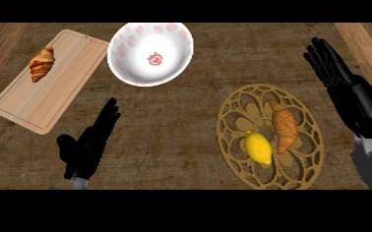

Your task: Pick the lemon from the placemat and place it in the bowl

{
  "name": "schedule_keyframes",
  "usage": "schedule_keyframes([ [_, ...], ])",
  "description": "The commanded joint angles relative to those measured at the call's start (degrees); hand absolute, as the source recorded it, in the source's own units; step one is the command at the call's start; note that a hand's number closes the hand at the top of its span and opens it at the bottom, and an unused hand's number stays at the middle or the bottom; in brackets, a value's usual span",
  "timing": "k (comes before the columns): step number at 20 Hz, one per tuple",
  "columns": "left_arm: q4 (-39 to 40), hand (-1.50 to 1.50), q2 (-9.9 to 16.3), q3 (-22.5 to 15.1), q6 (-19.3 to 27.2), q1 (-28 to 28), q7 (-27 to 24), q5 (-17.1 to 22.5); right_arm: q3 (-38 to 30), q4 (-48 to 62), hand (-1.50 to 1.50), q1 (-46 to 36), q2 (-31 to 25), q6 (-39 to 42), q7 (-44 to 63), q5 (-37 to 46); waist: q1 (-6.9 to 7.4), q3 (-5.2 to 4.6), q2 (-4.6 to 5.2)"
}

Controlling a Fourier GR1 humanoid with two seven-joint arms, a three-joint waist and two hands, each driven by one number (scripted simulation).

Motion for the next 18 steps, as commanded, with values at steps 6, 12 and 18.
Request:
schedule_keyframes([
  [6, -2.1, 0.0, 1.7, 4.7, 3.0, -8.5, -2.4, -4.0, 22.7, -2.2, 1.5, 7.0, 0.6, 7.3, 7.4, 13.8, 2.68, -0.72, -1.7],
  [12, -1.9, 0.0, -0.1, 4.0, 4.4, -8.1, -0.9, -4.3, 13.2, -5.8, -1.5, 21.2, 10.0, -15.8, -14.4, 18.1, -0.38, -0.4, -1.87],
  [18, -3.2, 0.0, -0.6, 4.7, 3.5, -9.8, 2.1, -5.6, 14.7, -19.7, -1.5, 32.0, 6.9, -18.1, -20.0, 23.4, 0.98, -0.57, -1.82],
])
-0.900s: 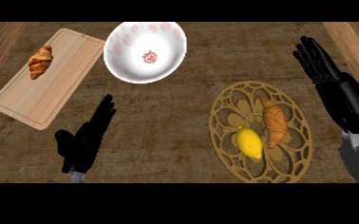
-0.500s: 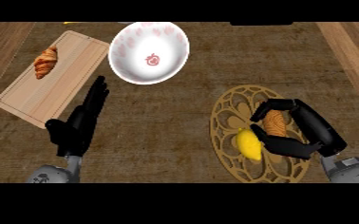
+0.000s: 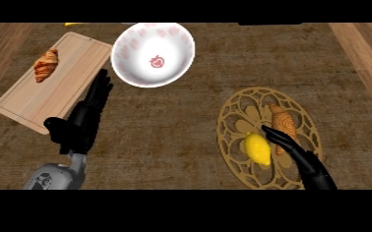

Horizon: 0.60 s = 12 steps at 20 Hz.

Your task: Pick the lemon from the placemat and place it in the bowl

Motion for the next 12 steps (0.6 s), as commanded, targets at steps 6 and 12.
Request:
schedule_keyframes([
  [6, 4.6, 0.0, -3.4, 0.9, 0.2, -5.3, -0.1, -2.1, 0.1, -20.1, -1.5, 2.9, -4.0, -5.6, 23.7, 15.0, 0.29, -0.23, 0.31],
  [12, 0.5, 0.0, -4.1, 0.1, 0.6, -2.9, 2.3, -3.9, -2.8, -22.6, -1.5, -1.9, -7.5, 5.0, 40.5, 11.5, 1.38, -0.1, 0.31],
])
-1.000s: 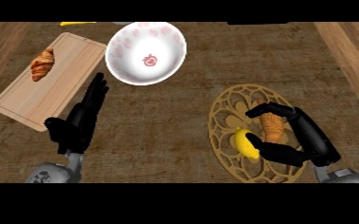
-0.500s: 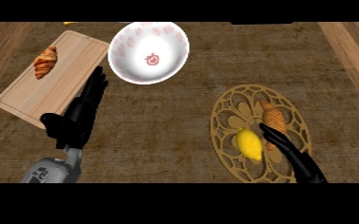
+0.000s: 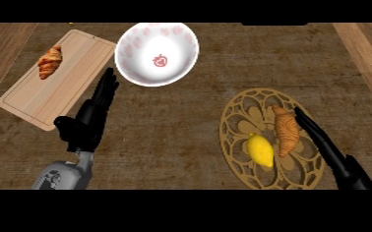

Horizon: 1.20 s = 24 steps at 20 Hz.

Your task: Pick the lemon from the placemat and place it in the bowl

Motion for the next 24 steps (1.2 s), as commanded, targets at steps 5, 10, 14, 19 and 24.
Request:
schedule_keyframes([
  [5, 1.7, 0.0, -1.4, 1.0, -0.4, -1.4, 0.5, -1.1, 1.1, 1.5, -1.5, -8.8, -2.1, 10.3, 22.1, 0.4, 0.52, 0.02, 0.16],
  [10, -1.7, 0.0, 0.7, 4.0, -3.7, -0.4, 2.2, 0.7, 3.0, 5.9, -1.5, -9.2, -0.7, 14.1, 23.7, 2.0, 0.39, 0.08, 0.03],
  [14, -3.3, 0.0, -0.8, 3.9, -4.0, 1.3, 3.1, -2.0, 3.4, 8.6, -1.5, -7.9, 2.1, 15.9, 21.3, 4.2, 0.24, 0.09, 0.01],
  [19, -5.7, 0.0, -4.8, 2.4, -1.8, 3.8, 4.5, -6.3, -0.8, 11.8, -1.5, -9.8, 4.7, 19.6, 17.6, 2.2, 0.33, 0.1, 0.0],
  [24, 0.4, 0.0, -5.5, 6.4, -5.4, 0.5, 1.3, -5.3, -3.8, 11.9, -1.5, -4.6, 5.9, 20.5, 9.6, -1.0, 0.04, 0.1, 0.04],
])
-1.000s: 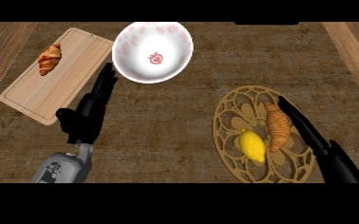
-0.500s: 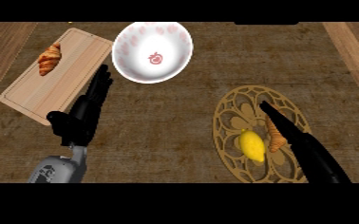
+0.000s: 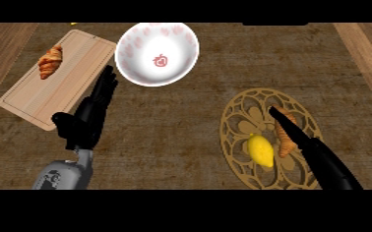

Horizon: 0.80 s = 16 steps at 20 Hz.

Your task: Pick the lemon from the placemat and place it in the bowl

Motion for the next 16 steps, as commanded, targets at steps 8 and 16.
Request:
schedule_keyframes([
  [8, 1.4, 0.0, -2.5, 3.0, -3.4, 1.3, -1.8, -2.3, -3.8, 0.8, -1.5, 6.2, 4.9, 3.7, -8.3, -2.4, -0.06, 0.0, -0.01],
  [16, 0.4, 0.0, -3.0, 5.1, -5.9, 2.0, -2.0, -3.6, -4.6, 4.1, -1.5, 5.6, 9.2, 4.9, -8.7, -1.9, 0.03, 0.0, 0.0],
])
